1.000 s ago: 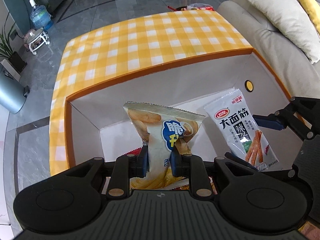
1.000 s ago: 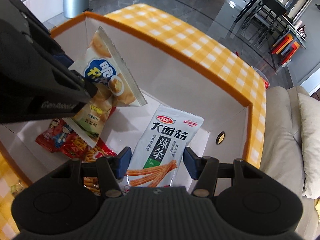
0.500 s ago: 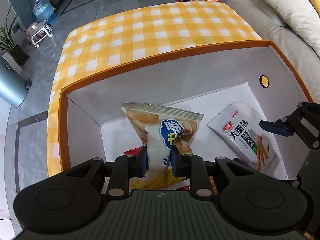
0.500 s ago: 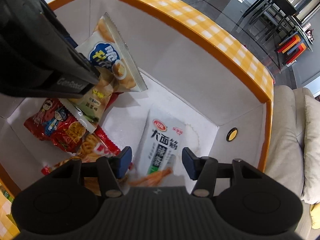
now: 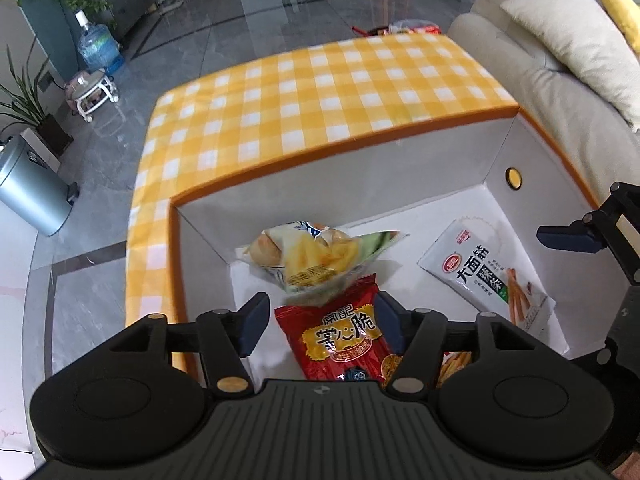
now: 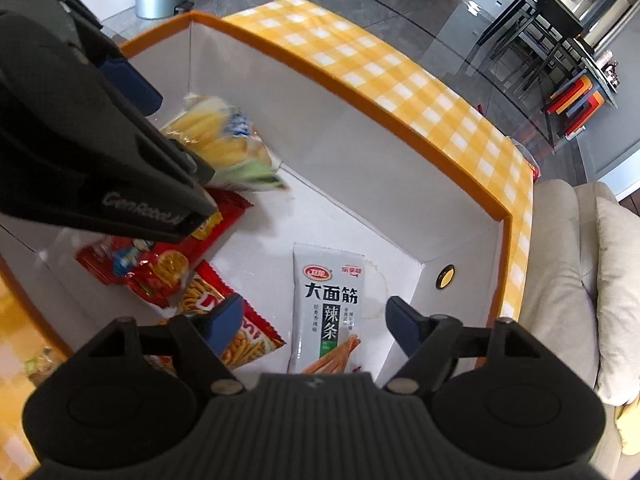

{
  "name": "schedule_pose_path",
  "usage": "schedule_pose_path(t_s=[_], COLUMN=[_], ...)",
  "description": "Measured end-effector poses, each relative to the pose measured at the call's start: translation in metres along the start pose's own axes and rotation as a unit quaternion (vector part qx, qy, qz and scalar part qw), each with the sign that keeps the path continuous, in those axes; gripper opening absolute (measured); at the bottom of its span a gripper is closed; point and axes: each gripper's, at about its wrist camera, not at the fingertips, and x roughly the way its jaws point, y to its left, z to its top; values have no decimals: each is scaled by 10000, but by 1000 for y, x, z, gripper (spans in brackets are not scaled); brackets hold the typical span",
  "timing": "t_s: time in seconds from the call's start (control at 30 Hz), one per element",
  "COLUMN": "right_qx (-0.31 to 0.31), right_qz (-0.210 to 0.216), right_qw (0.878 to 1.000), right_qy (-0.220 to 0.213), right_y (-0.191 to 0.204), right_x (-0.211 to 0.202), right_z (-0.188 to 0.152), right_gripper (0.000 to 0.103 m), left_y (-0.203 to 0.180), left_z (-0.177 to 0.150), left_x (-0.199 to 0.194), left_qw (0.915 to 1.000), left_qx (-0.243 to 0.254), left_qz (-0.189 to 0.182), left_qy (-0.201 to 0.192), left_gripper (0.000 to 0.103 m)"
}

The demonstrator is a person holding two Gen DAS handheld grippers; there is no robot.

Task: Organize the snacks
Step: 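Open both tools to drop the cracker bag and strip packet into the box, then move both tools back toward the remaining snacks in front of the box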

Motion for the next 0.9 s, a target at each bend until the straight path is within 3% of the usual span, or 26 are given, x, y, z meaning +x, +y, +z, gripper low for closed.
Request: schedule_pose_path(t_s=[0.07,0.53,0.9], right_qx=[39,815,1808], right_qz=[-19,-54,352], right_qw=[10000,9937,9731], right_qy=[-43,-771,-1386], right_y=[1,6,23], right_x=[-6,-82,-136], right_z=[-1,-23,-79], right_gripper=[82,84,84], left_y=[2,7,4], left_z=[-3,-42,-97], left_x=[-10,-78,-116], left_qw=[9999,9953,9912], left_qx=[-28,-236,-436], left_qz=[23,110,-41], left_qy=[-105,-932,-1250], left_gripper=[73,74,74])
